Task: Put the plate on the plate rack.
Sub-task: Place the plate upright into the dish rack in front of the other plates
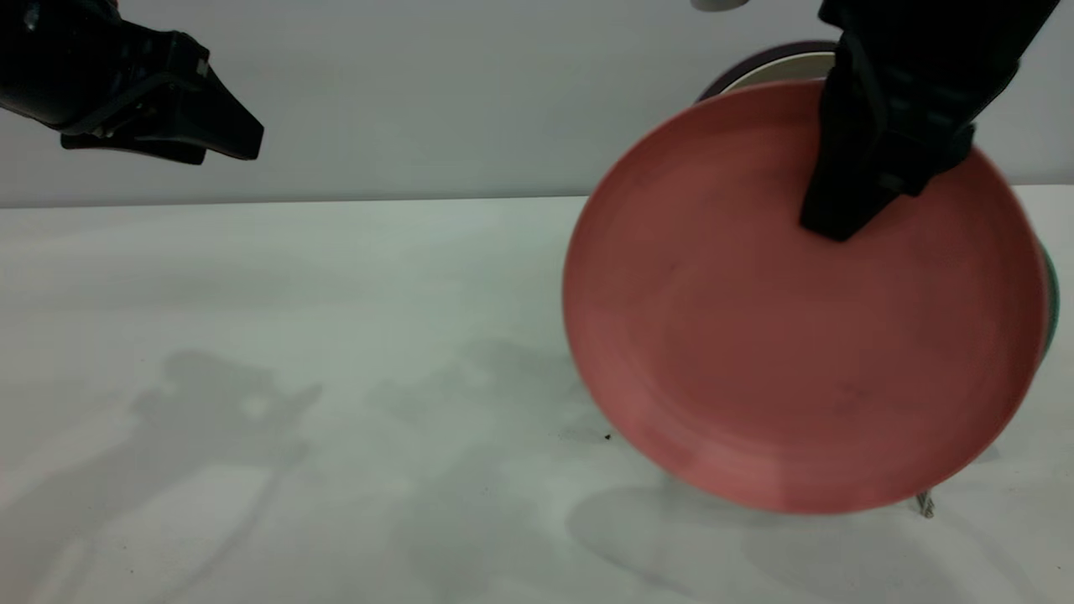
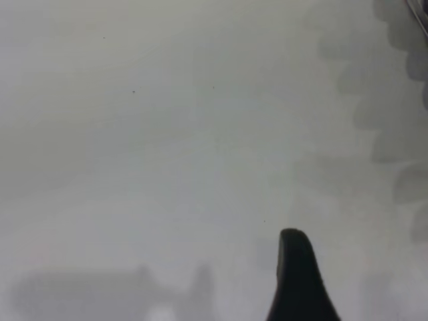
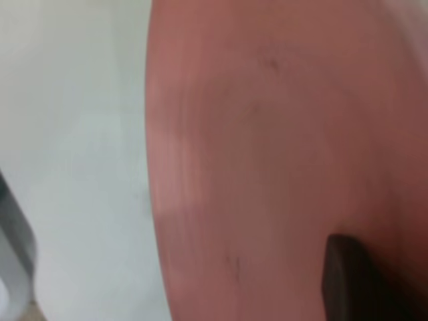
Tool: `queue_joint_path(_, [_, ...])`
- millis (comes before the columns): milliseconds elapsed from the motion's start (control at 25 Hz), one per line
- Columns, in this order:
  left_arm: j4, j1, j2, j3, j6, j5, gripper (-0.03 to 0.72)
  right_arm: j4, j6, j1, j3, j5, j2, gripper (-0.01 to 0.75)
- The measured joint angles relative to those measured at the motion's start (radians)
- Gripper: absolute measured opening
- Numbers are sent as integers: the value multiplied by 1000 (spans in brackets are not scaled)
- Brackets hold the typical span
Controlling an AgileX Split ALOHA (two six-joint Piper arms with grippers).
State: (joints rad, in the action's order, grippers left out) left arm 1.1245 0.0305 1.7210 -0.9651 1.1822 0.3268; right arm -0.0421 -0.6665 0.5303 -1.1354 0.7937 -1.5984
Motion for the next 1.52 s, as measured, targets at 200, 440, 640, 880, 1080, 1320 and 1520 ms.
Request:
queue_joint_path(200, [0, 0, 0, 0, -1, 11, 498, 210, 128, 78, 1, 12, 28, 128])
queue_joint_path(440, [0, 0, 0, 0, -1, 14, 498, 408, 255, 163, 1, 53, 35, 127])
queue_joint_path(640, [0, 0, 0, 0, -1, 14, 498, 496, 305, 236, 1, 109, 35, 127])
queue_joint_path(880, [0, 0, 0, 0, -1, 14, 498, 628, 397, 315, 1, 166, 35, 127])
queue_joint_path(1080, [0, 0, 0, 0, -1, 14, 498, 684, 431, 347, 1, 195, 35, 127])
queue_joint_path(1320, [1, 0, 0, 0, -1, 14, 498, 760, 468, 347, 1, 224, 35, 127])
queue_joint_path(1520, [1, 0, 0, 0, -1, 15, 498, 773, 487, 344, 1, 224, 35, 127])
